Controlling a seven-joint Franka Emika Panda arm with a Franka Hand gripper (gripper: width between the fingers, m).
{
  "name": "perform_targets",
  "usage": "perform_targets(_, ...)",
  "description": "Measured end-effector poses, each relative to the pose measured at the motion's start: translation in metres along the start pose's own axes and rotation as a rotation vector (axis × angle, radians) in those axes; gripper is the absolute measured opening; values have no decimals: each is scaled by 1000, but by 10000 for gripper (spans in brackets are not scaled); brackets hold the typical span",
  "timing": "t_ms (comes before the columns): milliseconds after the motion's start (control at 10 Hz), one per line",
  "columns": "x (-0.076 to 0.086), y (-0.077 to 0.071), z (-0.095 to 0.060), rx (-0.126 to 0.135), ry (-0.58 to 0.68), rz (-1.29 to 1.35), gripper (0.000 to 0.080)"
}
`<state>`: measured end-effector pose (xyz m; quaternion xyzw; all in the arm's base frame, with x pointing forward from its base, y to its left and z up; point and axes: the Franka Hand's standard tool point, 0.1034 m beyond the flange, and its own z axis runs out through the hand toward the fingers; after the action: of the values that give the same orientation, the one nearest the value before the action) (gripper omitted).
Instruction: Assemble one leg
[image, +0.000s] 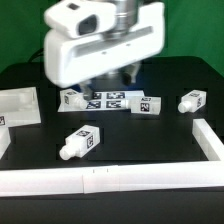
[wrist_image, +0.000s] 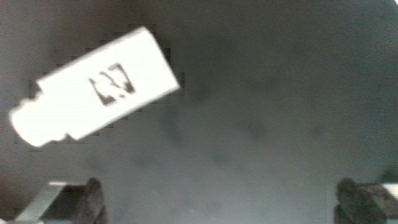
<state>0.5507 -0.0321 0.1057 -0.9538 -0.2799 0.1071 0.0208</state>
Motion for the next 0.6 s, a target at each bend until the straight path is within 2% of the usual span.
perform_targets(100, 5, -4, -1, -1, 4, -8, 649)
perform_targets(400, 5, -4, 0, 0, 2, -10, 649)
perform_targets(500, 2, -1, 1, 6, 3, -8, 649)
perform_targets(600, -8, 10, 2, 6, -2, 9, 649)
